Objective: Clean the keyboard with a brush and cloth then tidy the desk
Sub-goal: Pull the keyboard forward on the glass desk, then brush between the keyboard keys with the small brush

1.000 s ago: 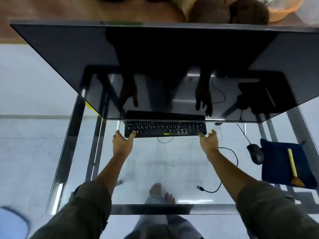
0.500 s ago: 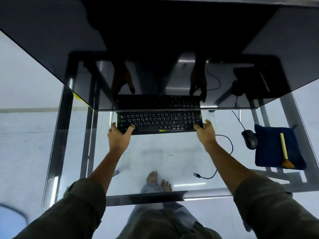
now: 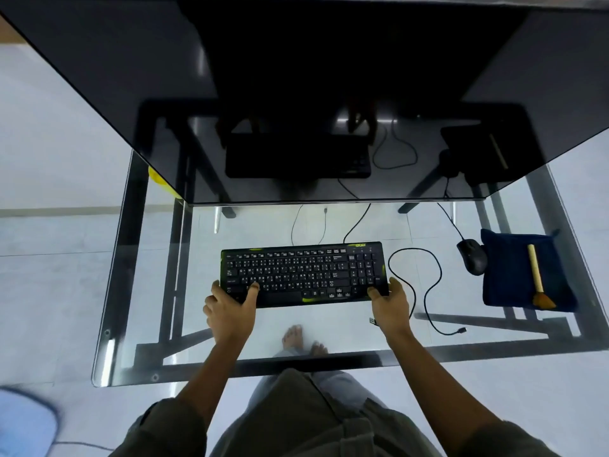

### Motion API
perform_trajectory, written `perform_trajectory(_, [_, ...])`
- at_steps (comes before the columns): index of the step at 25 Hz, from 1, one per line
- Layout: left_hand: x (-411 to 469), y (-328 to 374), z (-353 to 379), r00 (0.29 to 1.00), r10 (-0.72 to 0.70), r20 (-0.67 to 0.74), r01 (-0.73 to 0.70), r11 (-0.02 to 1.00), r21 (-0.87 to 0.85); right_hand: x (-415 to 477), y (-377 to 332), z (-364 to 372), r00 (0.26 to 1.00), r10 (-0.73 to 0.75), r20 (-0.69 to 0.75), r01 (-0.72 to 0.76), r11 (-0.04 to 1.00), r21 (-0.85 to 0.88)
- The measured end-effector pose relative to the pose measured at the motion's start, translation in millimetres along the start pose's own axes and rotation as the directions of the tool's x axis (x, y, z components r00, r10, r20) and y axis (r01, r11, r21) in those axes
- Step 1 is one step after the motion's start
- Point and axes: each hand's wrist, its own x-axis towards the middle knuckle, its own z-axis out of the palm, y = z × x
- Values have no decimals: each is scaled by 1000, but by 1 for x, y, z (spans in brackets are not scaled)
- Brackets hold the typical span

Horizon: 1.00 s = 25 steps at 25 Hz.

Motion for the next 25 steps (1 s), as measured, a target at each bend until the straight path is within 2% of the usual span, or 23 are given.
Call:
perform_trajectory(4, [-3, -1, 2, 1000, -26, 7, 25, 996, 90, 1, 10, 0, 1000, -2, 14, 2, 1000, 5])
perform_trajectory(6, [-4, 8, 6, 1000, 9, -27, -5, 990, 141, 3, 8, -6, 999, 25, 40, -26, 1000, 15])
perform_trajectory(8, [-9, 28, 15, 991, 126, -44, -117, 979, 165, 5, 6, -14, 999, -5, 48, 3, 999, 40])
perform_trajectory(11, [-25, 73, 36, 935, 353, 39, -354, 922, 155, 11, 7, -32, 996, -88, 19, 86, 994, 67])
perform_trajectory(13, [-41, 112, 60, 824, 557, 107, -567, 811, 146, 20, 6, -58, 992, -126, -13, 127, 988, 83])
perform_trajectory(16, [-70, 169, 108, 646, 729, 224, -757, 651, 64, 43, 9, -109, 985, -154, -74, 160, 983, 88])
perform_trajectory(19, [-114, 222, 176, 493, 803, 335, -853, 522, 2, 79, 22, -176, 977, -146, -156, 153, 988, 34])
perform_trajectory(23, [-175, 275, 269, 228, 865, 447, -969, 247, 17, 137, 53, -256, 948, -80, -307, 81, 997, -11])
perform_trajectory(25, [-195, 300, 306, 171, 852, 494, -985, 159, 67, 164, 70, -286, 940, -61, -337, 46, 998, -52])
